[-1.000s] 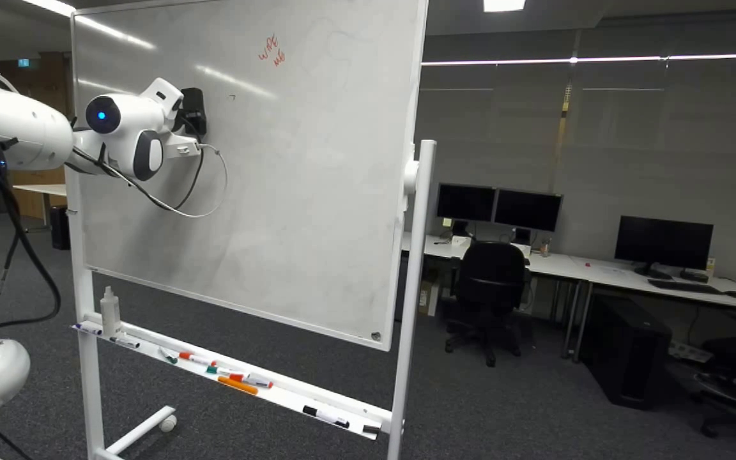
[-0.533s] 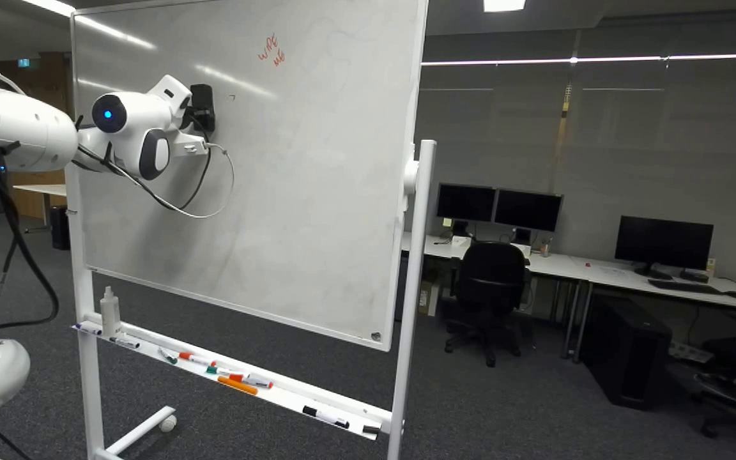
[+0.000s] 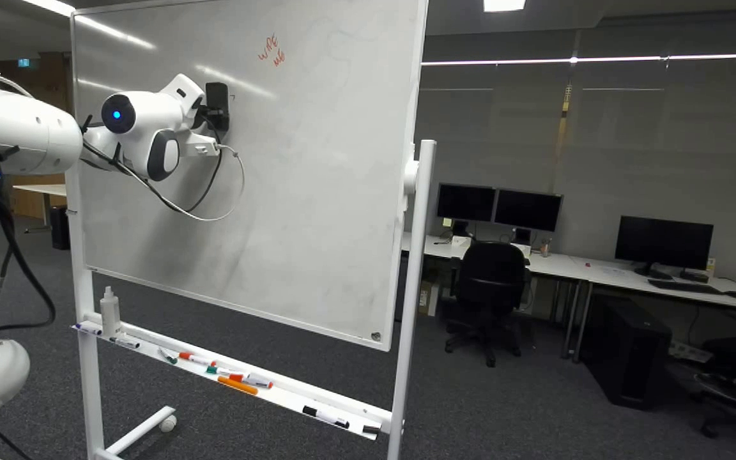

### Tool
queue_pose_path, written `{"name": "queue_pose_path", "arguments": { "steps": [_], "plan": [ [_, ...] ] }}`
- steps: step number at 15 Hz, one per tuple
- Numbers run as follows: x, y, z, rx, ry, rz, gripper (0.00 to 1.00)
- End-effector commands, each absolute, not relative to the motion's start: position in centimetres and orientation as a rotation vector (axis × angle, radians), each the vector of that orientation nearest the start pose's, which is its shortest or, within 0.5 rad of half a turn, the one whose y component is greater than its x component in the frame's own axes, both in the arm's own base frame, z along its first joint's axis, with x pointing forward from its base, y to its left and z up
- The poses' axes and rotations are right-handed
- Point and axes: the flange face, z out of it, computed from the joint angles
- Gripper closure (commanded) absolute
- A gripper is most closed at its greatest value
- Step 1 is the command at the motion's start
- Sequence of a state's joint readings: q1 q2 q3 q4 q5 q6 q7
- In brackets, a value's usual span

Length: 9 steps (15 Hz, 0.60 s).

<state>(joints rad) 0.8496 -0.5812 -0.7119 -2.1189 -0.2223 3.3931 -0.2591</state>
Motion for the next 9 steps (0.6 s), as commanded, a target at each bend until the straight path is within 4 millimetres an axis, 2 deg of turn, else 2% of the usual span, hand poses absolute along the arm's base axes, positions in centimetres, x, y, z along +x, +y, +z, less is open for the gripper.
{"name": "queue_pose_path", "arguments": {
  "steps": [1, 9],
  "plan": [
    [44.8, -8.7, 78.5, -2.019, -0.201, -2.367, 0.69],
    [43.6, -15.1, 77.8, -2.057, 0.037, -2.385, 0.69]
  ]
}}
